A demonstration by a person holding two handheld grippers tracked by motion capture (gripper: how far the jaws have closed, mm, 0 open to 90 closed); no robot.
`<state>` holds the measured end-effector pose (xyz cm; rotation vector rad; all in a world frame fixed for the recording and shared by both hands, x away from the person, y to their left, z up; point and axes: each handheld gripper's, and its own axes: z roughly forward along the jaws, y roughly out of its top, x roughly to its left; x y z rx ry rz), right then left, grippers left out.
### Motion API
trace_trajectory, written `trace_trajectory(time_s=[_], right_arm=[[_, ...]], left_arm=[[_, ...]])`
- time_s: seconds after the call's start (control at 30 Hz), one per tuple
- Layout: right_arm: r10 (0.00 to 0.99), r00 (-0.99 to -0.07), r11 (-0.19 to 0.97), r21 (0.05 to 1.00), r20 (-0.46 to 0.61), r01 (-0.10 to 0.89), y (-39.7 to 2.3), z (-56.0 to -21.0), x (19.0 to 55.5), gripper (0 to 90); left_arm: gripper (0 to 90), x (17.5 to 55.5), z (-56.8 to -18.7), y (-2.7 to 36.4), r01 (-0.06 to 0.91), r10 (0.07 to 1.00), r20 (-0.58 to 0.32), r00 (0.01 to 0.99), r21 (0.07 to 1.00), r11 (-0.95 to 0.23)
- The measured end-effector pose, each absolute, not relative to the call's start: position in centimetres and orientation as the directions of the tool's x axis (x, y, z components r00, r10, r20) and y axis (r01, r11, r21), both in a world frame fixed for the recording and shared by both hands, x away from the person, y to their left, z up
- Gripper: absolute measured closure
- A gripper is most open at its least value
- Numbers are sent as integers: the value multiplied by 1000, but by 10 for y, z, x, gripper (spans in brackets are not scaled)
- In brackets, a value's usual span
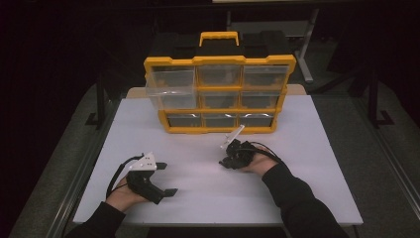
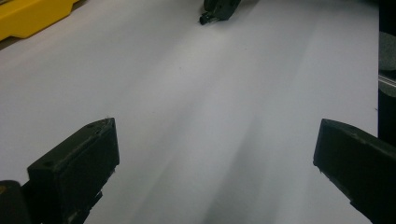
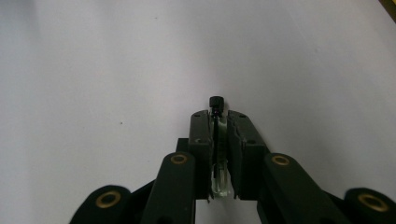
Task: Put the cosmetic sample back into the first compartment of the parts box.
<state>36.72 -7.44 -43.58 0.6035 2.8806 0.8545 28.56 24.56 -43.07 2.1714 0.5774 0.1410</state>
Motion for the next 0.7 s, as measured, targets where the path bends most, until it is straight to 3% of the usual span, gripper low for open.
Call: trace_trajectory(time_s=[0.7], right_arm=[[450,-892,703,599,44,384,-86,-404,367,792]], left_arm=[[0,286,-431,245,354,450,-101,887,775,-523]])
